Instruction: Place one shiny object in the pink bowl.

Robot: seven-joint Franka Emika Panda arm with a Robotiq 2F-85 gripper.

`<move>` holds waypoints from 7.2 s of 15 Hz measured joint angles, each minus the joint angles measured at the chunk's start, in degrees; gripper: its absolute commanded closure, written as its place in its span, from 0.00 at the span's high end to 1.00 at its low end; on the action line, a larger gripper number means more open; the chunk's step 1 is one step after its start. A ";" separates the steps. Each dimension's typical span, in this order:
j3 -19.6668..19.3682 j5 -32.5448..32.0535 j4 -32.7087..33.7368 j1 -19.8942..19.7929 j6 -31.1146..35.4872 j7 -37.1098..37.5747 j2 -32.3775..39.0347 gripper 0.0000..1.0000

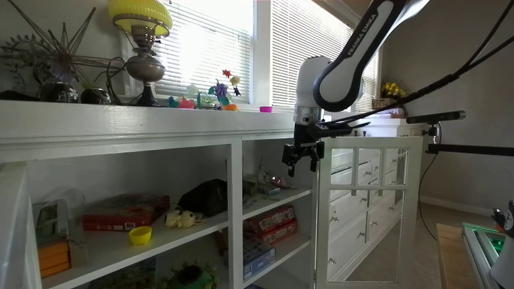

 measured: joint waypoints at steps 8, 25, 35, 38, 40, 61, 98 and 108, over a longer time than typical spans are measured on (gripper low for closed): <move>-6.37 -15.44 4.78 1.22 8.68 4.54 8.92 1.00; -7.73 -16.60 6.64 3.13 15.31 10.97 14.89 1.00; -29.23 -19.60 16.74 21.27 35.25 18.94 32.72 1.00; -32.94 -17.15 18.69 25.31 39.76 19.07 38.47 1.00; -34.20 -14.82 19.69 27.08 42.44 19.07 41.82 1.00; -20.07 19.81 39.93 14.90 45.33 -6.84 57.55 1.00; -15.53 25.94 47.70 12.09 45.34 -17.10 61.95 0.23; -15.79 27.71 47.70 12.78 45.08 -17.50 61.96 0.06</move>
